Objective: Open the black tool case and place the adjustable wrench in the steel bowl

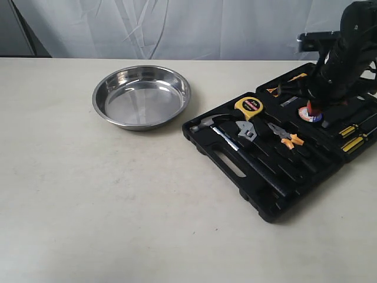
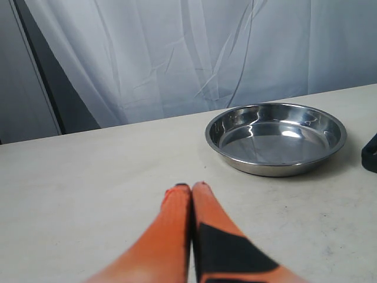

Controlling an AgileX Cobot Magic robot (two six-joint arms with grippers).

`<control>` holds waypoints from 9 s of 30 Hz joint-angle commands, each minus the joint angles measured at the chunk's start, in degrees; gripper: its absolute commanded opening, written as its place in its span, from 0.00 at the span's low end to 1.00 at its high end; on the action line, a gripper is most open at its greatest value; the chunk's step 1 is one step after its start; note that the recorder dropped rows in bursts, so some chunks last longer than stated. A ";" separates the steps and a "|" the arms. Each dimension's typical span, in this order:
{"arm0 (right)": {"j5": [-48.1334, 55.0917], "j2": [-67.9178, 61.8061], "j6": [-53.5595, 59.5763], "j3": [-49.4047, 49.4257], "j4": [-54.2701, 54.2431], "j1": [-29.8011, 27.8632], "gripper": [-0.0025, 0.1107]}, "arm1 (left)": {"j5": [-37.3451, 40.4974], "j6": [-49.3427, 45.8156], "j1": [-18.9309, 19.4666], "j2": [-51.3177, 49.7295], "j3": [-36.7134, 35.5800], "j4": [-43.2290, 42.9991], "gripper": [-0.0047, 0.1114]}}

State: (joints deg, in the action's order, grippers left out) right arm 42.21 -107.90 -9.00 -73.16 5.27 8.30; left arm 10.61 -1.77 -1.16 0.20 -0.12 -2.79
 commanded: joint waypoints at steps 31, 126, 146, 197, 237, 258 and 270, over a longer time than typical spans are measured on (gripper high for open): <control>-1.89 -8.02 29.38 0.15 -13.25 8.94 0.40 | -0.22 0.05 -0.06 -0.20 0.12 0.09 0.04; -39.10 -35.32 28.39 -41.44 -32.71 30.99 0.38 | -0.34 0.05 -0.06 -0.20 0.12 0.09 0.04; -22.19 -15.91 28.39 -30.93 -28.72 32.86 0.01 | -0.34 0.05 -0.06 -0.20 0.12 0.09 0.04; -16.00 96.75 33.81 47.04 -34.39 -12.32 0.01 | -0.29 0.05 -0.06 -0.20 0.12 0.09 0.04; -24.54 107.90 9.32 73.16 -8.26 -14.27 0.01 | -0.29 0.05 -0.06 -0.20 0.12 0.09 0.04; -24.55 107.90 9.00 73.16 -8.53 -14.27 0.01 | -0.29 0.05 -0.06 -0.20 0.12 0.09 0.04; -24.55 107.90 9.00 73.16 -8.53 -14.27 0.01 | -0.29 0.05 -0.06 -0.20 0.12 0.09 0.04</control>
State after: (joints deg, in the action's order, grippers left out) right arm 18.03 -0.39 0.00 -0.14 -3.25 -5.63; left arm 10.61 -1.77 -1.16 0.20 -0.12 -2.79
